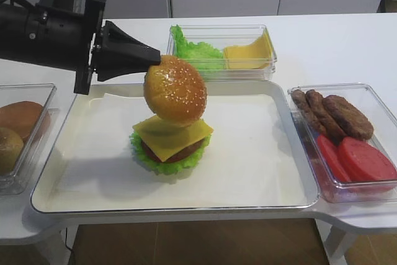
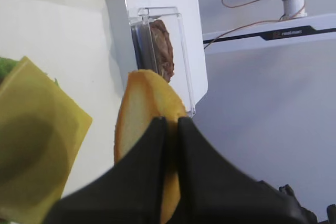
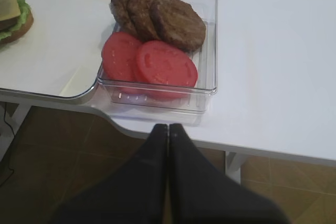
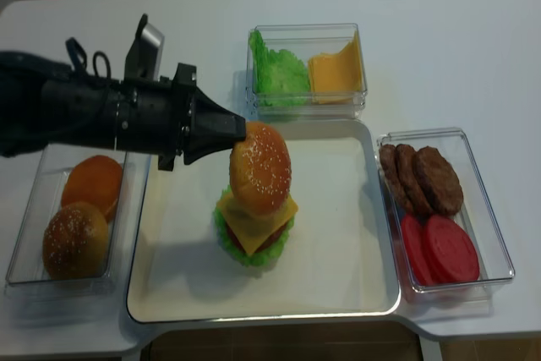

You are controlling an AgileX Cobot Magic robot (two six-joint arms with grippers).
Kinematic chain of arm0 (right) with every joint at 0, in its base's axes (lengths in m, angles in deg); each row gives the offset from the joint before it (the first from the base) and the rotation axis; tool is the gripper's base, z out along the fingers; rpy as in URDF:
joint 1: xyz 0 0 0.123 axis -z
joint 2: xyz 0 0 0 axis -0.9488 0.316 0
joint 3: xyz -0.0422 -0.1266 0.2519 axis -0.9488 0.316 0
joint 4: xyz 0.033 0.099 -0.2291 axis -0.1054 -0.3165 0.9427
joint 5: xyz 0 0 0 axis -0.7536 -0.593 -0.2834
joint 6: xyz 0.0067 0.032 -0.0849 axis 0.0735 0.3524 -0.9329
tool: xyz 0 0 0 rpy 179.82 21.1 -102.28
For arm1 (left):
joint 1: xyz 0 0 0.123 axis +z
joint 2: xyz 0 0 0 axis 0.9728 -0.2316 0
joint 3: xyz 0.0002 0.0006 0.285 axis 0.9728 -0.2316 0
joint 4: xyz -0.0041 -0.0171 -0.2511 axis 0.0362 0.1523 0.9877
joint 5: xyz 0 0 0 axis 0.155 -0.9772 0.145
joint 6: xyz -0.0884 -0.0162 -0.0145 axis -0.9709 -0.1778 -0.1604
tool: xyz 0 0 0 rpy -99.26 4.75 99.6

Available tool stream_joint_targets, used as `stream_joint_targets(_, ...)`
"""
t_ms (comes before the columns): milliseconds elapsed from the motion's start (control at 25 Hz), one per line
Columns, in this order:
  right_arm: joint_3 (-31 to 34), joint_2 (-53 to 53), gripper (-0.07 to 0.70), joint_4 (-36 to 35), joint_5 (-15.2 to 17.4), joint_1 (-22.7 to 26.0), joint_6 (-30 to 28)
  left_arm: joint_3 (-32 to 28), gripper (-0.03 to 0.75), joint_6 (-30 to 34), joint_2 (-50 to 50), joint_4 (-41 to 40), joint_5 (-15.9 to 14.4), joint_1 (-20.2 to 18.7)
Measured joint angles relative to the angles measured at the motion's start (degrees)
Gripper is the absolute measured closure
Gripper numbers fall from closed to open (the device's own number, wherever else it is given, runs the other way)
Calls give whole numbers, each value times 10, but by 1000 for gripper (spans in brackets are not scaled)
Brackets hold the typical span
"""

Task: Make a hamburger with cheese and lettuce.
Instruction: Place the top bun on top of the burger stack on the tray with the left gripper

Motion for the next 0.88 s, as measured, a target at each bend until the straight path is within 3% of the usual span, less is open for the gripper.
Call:
stream_joint_targets(240, 0, 0, 636, 0, 0, 0, 1, -30, 688, 20, 0, 26, 2, 1)
stream_joint_targets(880, 0, 0, 636, 0, 0, 0, 1, -31, 690, 6, -22, 27, 5, 1)
